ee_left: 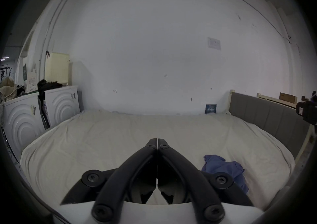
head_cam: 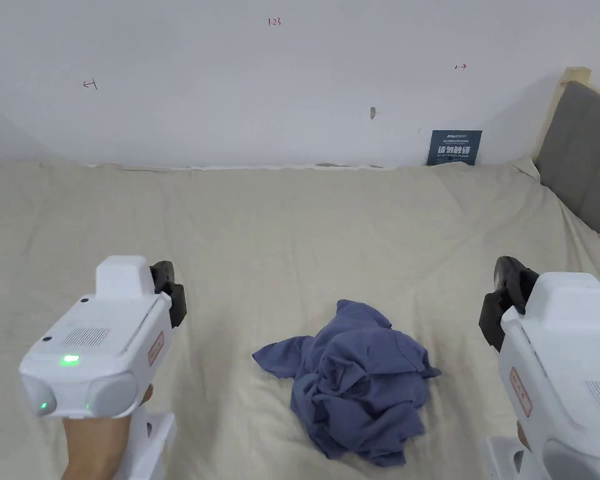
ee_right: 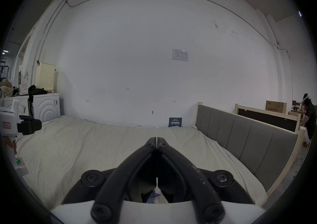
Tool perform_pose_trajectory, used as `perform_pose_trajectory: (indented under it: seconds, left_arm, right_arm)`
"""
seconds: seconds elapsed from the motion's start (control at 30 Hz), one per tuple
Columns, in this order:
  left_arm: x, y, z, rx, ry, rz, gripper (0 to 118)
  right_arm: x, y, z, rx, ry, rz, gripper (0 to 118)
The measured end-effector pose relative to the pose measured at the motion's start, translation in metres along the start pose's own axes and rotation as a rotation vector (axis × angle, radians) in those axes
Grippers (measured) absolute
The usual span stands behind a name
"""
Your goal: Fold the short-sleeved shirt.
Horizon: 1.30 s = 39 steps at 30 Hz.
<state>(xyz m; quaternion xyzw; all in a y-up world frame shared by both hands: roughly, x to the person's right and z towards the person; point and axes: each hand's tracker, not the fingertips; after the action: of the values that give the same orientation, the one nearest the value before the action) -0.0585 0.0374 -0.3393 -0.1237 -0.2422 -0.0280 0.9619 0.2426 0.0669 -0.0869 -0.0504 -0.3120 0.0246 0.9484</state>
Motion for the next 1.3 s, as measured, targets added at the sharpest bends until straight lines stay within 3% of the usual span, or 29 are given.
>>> perform_pose_trajectory:
  seconds: [0.17, 0.37, 0.43, 0.5, 0.53, 0.57, 0.6, 0.63, 0.73, 0.83, 0.87, 0.93, 1.07, 1.13, 1.17, 1.27, 1.3]
  left_arm:
    - [0.004, 0.005, -0.069, -0.254, -0.133, 0.068, 0]
    - [0.034, -0.033, -0.151, -0.496, -0.242, -0.031, 0]
    - [0.042, -0.051, -0.174, -0.545, -0.258, -0.008, 6]
    - [0.050, -0.071, -0.193, -0.607, -0.247, 0.017, 34]
    - [0.055, -0.081, -0.202, -0.650, -0.238, 0.019, 56]
    - [0.059, -0.092, -0.210, -0.688, -0.239, 0.024, 87]
    - [0.064, -0.100, -0.216, -0.711, -0.240, 0.016, 104]
    - [0.069, -0.108, -0.221, -0.726, -0.226, 0.002, 107]
    - [0.084, -0.126, -0.230, -0.751, -0.228, -0.069, 85]
    - [0.097, -0.143, -0.236, -0.770, -0.222, -0.122, 26]
    - [0.101, -0.148, -0.237, -0.775, -0.220, -0.132, 12]
    - [0.105, -0.151, -0.231, -0.743, -0.227, -0.130, 4]
    - [0.101, -0.143, -0.225, -0.694, -0.250, -0.105, 1]
    - [0.095, -0.127, -0.212, -0.628, -0.276, -0.059, 1]
    - [0.093, -0.119, -0.205, -0.599, -0.284, -0.050, 1]
    - [0.086, -0.098, -0.187, -0.547, -0.323, -0.038, 1]
    - [0.084, -0.093, -0.182, -0.535, -0.326, -0.039, 1]
  right_arm:
    - [0.002, -0.004, -0.015, -0.017, -0.005, 0.003, 1]
    - [0.005, -0.020, -0.042, -0.068, -0.017, -0.001, 1]
    - [0.008, -0.026, -0.052, -0.090, -0.017, -0.004, 1]
    - [0.010, -0.032, -0.061, -0.110, -0.023, -0.007, 1]
    - [0.011, -0.035, -0.065, -0.118, -0.027, -0.009, 1]
    - [0.013, -0.038, -0.070, -0.127, -0.033, -0.012, 1]
    - [0.015, -0.041, -0.073, -0.135, -0.038, -0.013, 1]
    - [0.017, -0.045, -0.078, -0.147, -0.043, -0.014, 1]
    - [0.022, -0.057, -0.090, -0.194, -0.059, -0.011, 1]
    - [0.026, -0.068, -0.100, -0.233, -0.071, -0.011, 1]
    - [0.028, -0.071, -0.102, -0.248, -0.075, -0.012, 1]
    - [0.031, -0.079, -0.105, -0.273, -0.076, -0.013, 1]
    - [0.036, -0.094, -0.125, -0.393, -0.050, -0.022, 3]
    - [0.038, -0.103, -0.144, -0.479, -0.005, -0.040, 29]
    - [0.038, -0.109, -0.155, -0.516, 0.037, -0.059, 51]
    - [0.034, -0.130, -0.195, -0.648, 0.115, -0.112, 76]
    - [0.031, -0.138, -0.207, -0.690, 0.129, -0.125, 97]
